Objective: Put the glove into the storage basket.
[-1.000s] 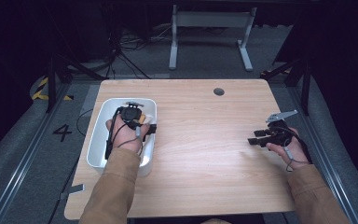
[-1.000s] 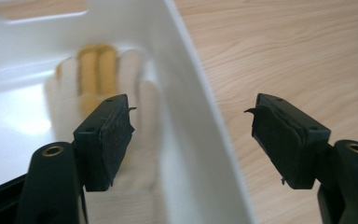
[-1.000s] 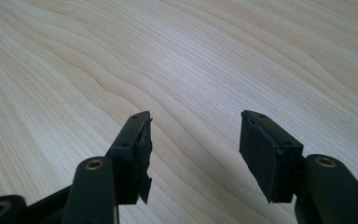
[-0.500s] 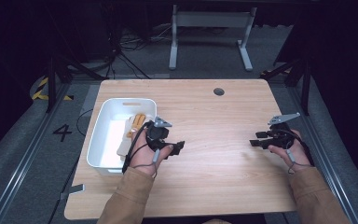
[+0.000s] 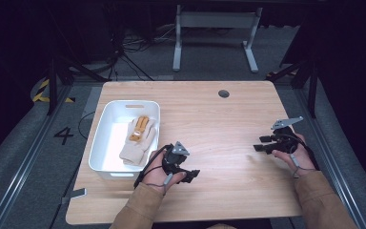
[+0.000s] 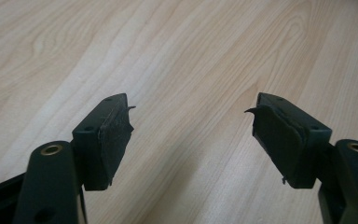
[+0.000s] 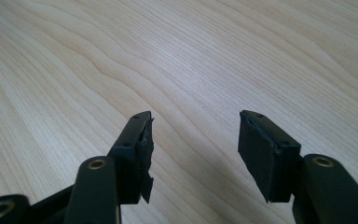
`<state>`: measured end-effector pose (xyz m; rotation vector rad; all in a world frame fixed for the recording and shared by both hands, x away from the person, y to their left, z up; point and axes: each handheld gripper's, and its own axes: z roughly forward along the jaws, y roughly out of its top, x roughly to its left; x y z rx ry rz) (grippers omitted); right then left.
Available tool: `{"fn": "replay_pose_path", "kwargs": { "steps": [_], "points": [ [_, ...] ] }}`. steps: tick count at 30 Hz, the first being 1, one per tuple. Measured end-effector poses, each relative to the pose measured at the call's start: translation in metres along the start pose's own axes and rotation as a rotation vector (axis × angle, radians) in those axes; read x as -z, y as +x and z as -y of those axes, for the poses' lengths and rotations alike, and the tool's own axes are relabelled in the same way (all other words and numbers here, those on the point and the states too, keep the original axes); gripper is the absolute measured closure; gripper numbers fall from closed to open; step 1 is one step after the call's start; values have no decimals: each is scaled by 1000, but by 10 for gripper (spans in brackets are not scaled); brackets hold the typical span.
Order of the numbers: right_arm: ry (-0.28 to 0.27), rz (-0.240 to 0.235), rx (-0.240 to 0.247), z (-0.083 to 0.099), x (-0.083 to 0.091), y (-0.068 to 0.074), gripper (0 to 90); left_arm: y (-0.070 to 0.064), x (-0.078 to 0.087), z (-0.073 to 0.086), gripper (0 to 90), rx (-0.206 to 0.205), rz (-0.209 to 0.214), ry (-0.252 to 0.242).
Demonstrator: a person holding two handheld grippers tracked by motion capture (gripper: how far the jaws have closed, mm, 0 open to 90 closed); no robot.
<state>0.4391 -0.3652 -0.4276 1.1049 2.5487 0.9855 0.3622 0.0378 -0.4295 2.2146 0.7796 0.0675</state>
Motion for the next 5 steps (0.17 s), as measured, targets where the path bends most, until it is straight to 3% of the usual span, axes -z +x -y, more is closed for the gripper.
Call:
{"fn": "replay_pose_path", "kwargs": {
  "steps": [5],
  "points": [
    [-13,1,1,0,0,0,455,-3,-14,3,266,-5,-11,2]
  ]
}}
